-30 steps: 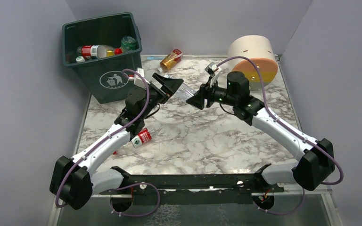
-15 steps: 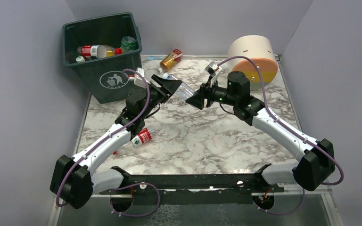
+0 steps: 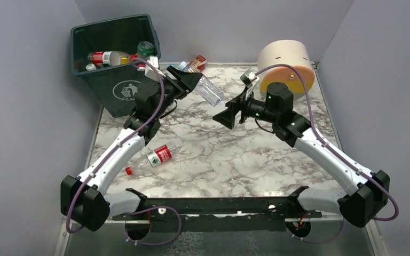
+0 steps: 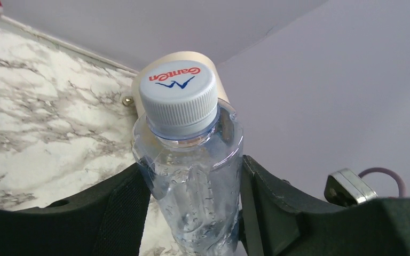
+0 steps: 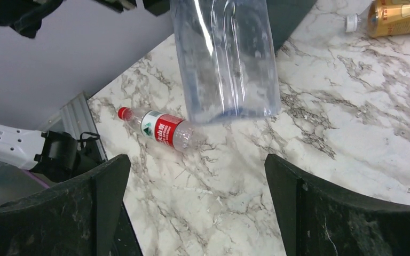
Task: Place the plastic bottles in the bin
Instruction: Place the plastic bottle in the trash bin.
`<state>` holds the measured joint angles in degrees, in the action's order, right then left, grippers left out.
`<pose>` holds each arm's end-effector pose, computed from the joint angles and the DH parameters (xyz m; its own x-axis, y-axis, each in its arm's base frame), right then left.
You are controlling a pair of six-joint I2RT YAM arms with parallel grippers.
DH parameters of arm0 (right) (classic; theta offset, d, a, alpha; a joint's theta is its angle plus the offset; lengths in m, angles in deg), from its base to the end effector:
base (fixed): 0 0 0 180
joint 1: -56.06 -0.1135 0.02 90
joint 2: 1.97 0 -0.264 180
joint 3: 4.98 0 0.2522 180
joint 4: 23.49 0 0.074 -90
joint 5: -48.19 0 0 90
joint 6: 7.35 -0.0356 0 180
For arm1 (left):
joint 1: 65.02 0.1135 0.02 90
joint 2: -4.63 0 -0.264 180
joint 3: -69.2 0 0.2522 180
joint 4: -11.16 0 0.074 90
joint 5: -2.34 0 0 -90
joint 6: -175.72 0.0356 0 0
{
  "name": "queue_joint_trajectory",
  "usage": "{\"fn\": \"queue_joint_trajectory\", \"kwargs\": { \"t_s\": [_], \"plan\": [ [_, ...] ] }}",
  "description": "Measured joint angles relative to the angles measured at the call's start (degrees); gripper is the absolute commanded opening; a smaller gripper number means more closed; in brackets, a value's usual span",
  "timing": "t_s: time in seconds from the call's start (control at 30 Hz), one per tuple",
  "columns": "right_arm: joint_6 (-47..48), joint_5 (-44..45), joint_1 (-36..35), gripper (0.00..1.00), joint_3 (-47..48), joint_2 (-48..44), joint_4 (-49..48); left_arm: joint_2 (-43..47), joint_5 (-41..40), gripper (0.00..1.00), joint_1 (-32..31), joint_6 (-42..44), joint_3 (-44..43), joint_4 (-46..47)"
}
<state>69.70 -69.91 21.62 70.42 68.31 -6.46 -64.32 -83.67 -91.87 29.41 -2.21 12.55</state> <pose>0.2258 0.1751 0.3628 -0.3629 -0.0091 -0.9318 -0.8185 0.4811 0.3140 0.2544 -0.1316 0.3781 -0.3932 -0.7313 -0.5573 0.3341 0.4511 -0.8276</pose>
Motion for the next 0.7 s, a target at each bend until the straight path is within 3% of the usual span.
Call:
{"fn": "queue_joint_trajectory", "kwargs": {
  "t_s": [0.3, 0.7],
  "plan": [
    [1.0, 3.2, 0.0, 1.00, 0.0, -5.5, 3.8, -0.8, 5.9, 0.61, 10.4, 4.0, -9.6, -6.0],
    [0.9, 3.4, 0.0, 0.99, -1.1, -5.1, 4.5, -5.7, 13.3, 0.61, 27.6, 6.8, -27.0, -11.0]
  ]
}}
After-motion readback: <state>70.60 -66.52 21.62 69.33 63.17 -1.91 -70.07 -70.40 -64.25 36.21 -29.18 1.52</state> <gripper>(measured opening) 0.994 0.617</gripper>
